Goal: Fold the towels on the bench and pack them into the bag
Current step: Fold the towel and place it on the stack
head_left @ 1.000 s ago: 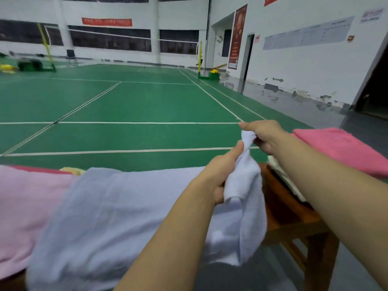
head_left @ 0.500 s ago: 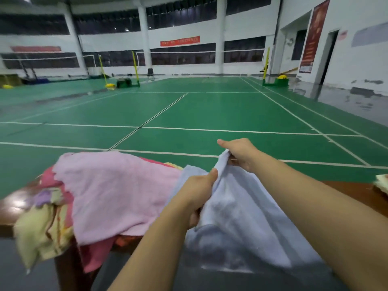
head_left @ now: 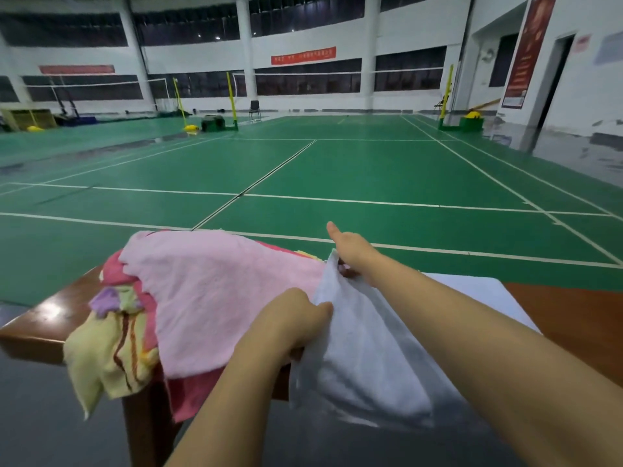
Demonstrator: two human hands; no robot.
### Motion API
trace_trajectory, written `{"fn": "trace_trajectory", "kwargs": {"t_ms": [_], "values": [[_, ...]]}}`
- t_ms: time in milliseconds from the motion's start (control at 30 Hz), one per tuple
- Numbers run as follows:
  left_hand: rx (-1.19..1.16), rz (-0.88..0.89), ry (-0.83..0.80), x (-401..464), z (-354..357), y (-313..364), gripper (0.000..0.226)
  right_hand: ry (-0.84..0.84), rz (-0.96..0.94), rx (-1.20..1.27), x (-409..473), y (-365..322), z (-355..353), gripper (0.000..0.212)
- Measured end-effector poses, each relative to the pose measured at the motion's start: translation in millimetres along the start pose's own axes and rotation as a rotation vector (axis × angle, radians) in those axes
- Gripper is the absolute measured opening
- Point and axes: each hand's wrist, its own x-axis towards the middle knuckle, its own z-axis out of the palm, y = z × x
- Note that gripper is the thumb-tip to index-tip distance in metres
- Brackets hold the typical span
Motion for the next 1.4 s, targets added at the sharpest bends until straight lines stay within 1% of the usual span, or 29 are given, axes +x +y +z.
{"fn": "trace_trajectory", "kwargs": {"t_ms": [100, 233, 300, 367, 433, 500, 567, 667, 833, 933, 1033, 1100, 1200, 1267, 1333, 1400], "values": [[0.073, -0.008, 0.103, 4.3, -5.2, -2.8, 0.042, 0.041, -0.036, 0.085, -6.4, 1.6, -7.1, 0.073], [0.133, 0.069, 0.444, 20.4, -0.7, 0.2, 0.047, 0.122, -0.083, 0.141, -15.7, 14.1, -31.3, 0.063], [0.111, 0.102, 0.520, 26.6, 7.5, 5.9, 0.046, 0.204, -0.108, 0.125, -22.5, 23.7, -50.7, 0.062], [0.129, 0.099, 0.496, 31.9, 17.0, 10.4, 0.053, 0.260, -0.119, 0.028, -35.8, 37.4, -74.9, 0.057], [0.162, 0.081, 0.475, 35.4, 25.0, 12.1, 0.057, 0.279, -0.088, -0.124, -51.1, 60.5, -103.8, 0.050], [0.173, 0.066, 0.469, 37.3, 28.4, 15.8, 0.054, 0.274, -0.005, -0.311, -70.8, 87.1, -132.1, 0.042], [0.177, 0.065, 0.451, 38.3, 30.7, 21.3, 0.046, 0.229, 0.120, -0.488, -88.3, 106.2, -150.5, 0.038], [0.166, 0.075, 0.422, 39.9, 35.9, 28.2, 0.042, 0.237, 0.203, -0.699, -92.9, 121.6, -173.4, 0.040], [0.131, 0.095, 0.394, 42.1, 36.1, 26.4, 0.041, 0.244, 0.344, -0.810, -116.1, 135.3, -208.9, 0.052], [0.091, 0.074, 0.400, 39.6, 30.8, 25.8, 0.045, 0.244, 0.385, -0.777, -132.5, 138.9, -212.9, 0.056], [0.059, 0.071, 0.374, 32.5, 25.9, 29.0, 0.051, 0.203, 0.389, -0.732, -142.2, 134.9, -211.6, 0.053], [0.040, 0.109, 0.372, 30.5, 25.4, 32.3, 0.055, 0.152, 0.385, -0.683, -147.7, 131.9, -209.8, 0.049], [-0.094, 0.212, 0.382, 32.6, 28.4, 34.9, 0.051, 0.179, 0.358, -0.555, -150.7, 136.8, -213.2, 0.049], [-0.265, 0.248, 0.435, 31.3, 29.8, 39.0, 0.043, 0.257, 0.303, -0.389, -149.4, 144.2, -217.3, 0.051], [-0.423, 0.272, 0.479, 28.8, 31.6, 43.4, 0.032, 0.315, 0.227, -0.159, -148.0, 151.7, -219.3, 0.042], [-0.575, 0.290, 0.476, 25.7, 32.9, 46.5, 0.023, 0.357, 0.140, 0.067, -146.7, 156.5, -219.4, 0.033]]}}
